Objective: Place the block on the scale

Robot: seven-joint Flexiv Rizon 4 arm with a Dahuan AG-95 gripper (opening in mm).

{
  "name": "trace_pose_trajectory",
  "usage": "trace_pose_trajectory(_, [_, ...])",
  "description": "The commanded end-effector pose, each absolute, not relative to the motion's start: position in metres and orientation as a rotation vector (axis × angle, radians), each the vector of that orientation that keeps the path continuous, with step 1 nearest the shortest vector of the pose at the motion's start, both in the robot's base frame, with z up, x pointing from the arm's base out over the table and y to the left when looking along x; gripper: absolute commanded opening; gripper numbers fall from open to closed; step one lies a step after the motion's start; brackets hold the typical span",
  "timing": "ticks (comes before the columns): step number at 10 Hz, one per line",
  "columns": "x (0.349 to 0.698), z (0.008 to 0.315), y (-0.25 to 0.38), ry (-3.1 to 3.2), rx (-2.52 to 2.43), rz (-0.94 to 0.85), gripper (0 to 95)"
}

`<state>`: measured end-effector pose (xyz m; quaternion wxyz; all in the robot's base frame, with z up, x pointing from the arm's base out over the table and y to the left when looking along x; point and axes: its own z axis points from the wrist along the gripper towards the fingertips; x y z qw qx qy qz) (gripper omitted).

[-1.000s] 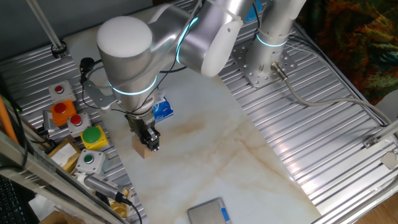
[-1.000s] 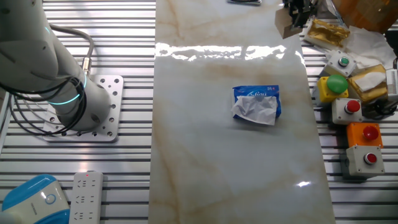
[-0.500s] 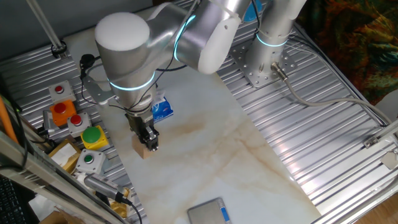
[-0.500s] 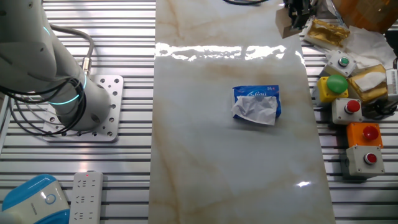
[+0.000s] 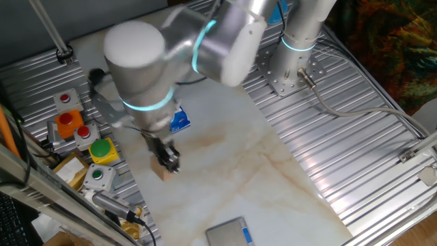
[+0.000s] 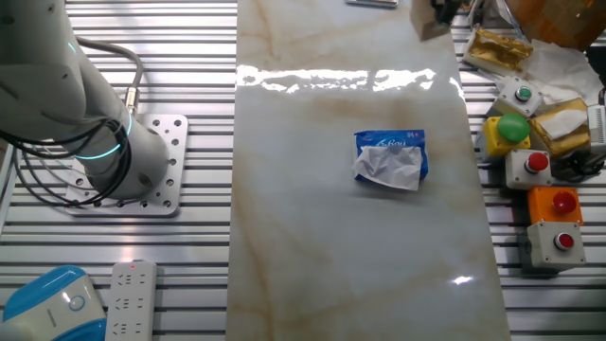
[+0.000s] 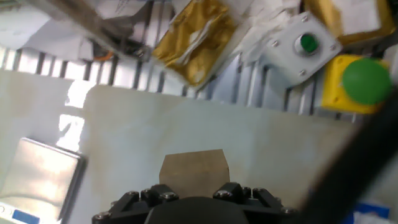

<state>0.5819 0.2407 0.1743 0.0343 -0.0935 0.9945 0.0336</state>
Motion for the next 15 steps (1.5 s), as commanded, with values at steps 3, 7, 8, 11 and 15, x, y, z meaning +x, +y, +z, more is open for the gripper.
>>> trace_pose_trajectory(3, [0.553,0.152,0.293,3.053,-0.2,0.097,0.0])
trace_pose_trajectory(7, [0.549,0.13,0.355,3.052,-0.104,0.092,0.0])
trace_pose_trajectory(8, [0.548,0.126,0.367,3.052,-0.093,0.091,0.0])
trace_pose_trajectory(11, [0.542,0.115,0.397,3.054,0.011,0.082,0.0])
trace_pose_trajectory(15, [0.542,0.104,0.414,3.056,0.145,0.089,0.0])
